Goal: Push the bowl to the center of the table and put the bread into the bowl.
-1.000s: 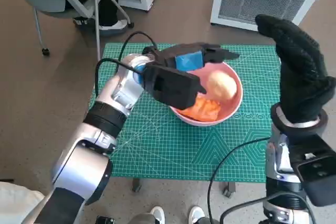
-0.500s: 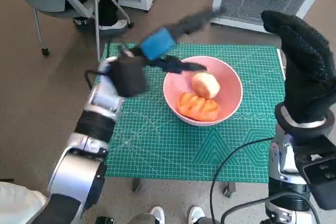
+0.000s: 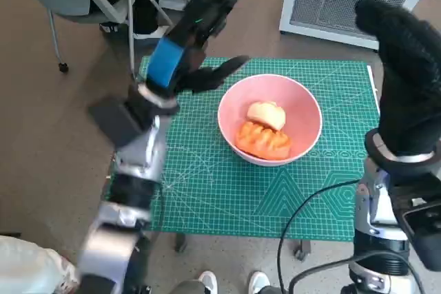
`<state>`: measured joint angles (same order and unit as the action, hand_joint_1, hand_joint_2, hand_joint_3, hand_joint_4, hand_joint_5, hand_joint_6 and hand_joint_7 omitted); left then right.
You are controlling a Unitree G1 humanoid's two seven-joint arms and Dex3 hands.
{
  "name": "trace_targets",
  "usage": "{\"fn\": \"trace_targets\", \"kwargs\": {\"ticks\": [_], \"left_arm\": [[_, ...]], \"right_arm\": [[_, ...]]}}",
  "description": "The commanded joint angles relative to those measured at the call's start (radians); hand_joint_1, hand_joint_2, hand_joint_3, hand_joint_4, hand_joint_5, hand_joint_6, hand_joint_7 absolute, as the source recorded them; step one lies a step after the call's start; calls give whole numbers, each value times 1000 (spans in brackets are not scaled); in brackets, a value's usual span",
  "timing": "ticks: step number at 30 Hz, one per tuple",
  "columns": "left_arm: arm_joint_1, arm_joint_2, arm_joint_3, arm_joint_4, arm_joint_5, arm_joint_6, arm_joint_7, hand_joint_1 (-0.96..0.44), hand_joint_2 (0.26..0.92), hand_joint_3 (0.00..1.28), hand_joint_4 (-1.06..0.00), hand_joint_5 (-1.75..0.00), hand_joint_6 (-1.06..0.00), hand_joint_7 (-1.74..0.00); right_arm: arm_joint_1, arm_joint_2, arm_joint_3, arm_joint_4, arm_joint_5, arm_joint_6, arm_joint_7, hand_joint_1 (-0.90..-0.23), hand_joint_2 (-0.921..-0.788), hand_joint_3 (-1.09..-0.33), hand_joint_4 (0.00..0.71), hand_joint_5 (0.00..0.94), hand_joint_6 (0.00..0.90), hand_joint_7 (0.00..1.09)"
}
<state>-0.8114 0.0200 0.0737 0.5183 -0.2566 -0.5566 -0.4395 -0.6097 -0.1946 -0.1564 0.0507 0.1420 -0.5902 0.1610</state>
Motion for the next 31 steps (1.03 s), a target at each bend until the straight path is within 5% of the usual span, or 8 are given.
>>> {"fn": "trace_targets", "kwargs": {"ticks": [1,12,31], "left_arm": [[20,-24,-5,-59,-46,-7,-31,-474,921,492,-218,-8,-1,-708],[54,-22,-8,-101,-80,-2,-99,-524,921,503,-212,-5,1,-692],[99,-23,-16,-140,-43,-33,-69,-512,921,497,-204,-3,1,-659]], "right_arm": [[3,4,6,-14,-19,30,-17,-582,-921,-719,270,1,32,681],[0,0,14,-51,-22,90,-20,-598,-921,-699,273,2,36,686],[2,-22,17,-39,-20,95,7,-610,-921,-689,273,1,39,689]]}}
